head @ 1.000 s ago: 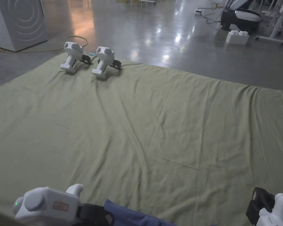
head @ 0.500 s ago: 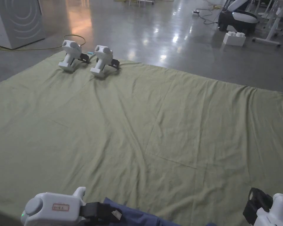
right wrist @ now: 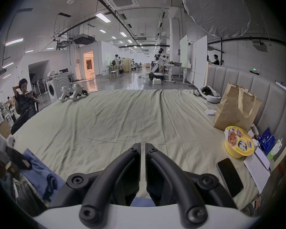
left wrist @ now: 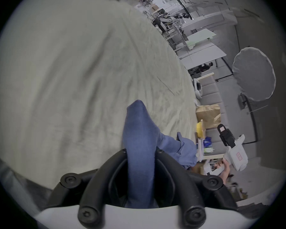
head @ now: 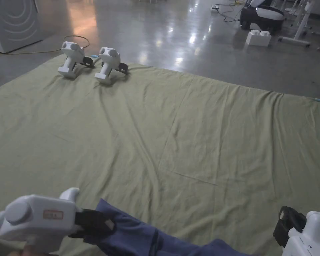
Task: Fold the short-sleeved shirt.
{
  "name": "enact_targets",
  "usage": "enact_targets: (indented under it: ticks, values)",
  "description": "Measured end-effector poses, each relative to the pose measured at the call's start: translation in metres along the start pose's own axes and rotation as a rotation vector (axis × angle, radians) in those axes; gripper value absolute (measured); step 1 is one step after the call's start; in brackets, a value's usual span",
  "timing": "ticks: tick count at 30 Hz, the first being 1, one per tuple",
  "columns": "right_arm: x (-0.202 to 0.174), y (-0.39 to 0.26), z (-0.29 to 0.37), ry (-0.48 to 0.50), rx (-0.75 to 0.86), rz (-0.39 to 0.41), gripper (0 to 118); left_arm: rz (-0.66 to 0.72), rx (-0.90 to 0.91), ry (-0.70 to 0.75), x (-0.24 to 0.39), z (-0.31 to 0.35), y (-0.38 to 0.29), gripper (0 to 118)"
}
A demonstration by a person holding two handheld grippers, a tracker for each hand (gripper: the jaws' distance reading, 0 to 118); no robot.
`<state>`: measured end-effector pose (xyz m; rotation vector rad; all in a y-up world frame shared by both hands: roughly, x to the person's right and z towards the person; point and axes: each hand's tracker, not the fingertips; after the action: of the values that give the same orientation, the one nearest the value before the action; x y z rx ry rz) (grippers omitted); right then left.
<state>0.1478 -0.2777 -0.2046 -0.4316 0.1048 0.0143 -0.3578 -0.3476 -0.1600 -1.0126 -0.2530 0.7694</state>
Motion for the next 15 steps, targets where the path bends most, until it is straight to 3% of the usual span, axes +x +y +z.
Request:
enact_targets:
  ticks: [8, 11, 15]
  values:
    - [0.000, 0.000, -0.003, 0.010, -0.003, -0.006, 7, -0.106, 0.082, 0.284, 0.021, 0.088, 0.043, 22]
    - [-0.002, 0.000, -0.004, 0.016, -0.002, -0.006, 7, -0.144, 0.088, 0.381, 0.037, 0.088, 0.045, 22]
    - [-0.004, 0.000, -0.005, 0.025, -0.003, -0.013, 7, -0.310, 0.034, 0.517, 0.094, 0.063, 0.026, 22]
